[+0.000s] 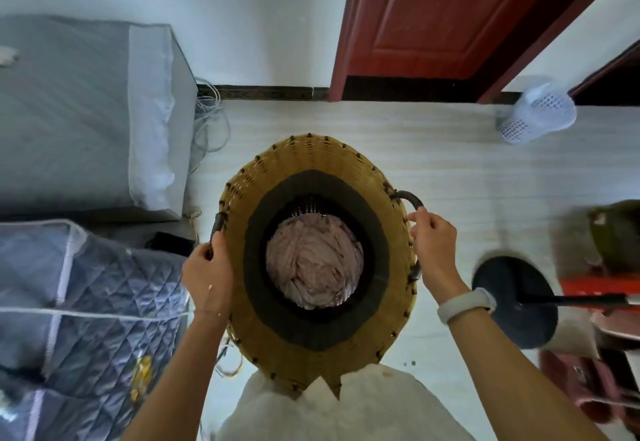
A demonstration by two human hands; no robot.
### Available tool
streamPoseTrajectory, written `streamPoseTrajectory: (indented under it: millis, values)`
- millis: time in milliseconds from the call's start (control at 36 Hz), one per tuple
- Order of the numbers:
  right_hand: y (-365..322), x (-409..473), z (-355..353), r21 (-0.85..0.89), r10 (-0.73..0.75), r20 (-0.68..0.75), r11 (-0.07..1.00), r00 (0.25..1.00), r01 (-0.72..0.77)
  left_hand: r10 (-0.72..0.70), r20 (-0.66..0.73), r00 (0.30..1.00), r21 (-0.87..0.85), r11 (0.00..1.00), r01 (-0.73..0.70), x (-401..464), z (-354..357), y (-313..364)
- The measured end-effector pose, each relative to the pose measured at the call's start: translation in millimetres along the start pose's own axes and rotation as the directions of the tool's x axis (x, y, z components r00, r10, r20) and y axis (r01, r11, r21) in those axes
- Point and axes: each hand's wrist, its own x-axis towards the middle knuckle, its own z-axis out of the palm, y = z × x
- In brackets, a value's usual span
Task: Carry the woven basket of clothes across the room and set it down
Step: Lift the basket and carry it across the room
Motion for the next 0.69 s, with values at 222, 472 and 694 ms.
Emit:
streamPoseTrajectory:
  millis: [222,472,694]
  values:
    - [-84,100,94,-0.041,0.026,-0.016,0.999,1.000,-0.027,-0.062,0.015,0.998,0.014,0.998,0.062,142,36,67]
    - [-166,184,177,-0.004,0.078,0.029,0.997,0.997,-0.078,-0.054,0.001,0.999,0.099,0.994,0.053,265,55,143]
    - [-213,265,241,-0.004,0.069,0.099,0.998,0.993,-0.069,-0.053,-0.056,0.997,0.083,0.995,0.057,359,85,189]
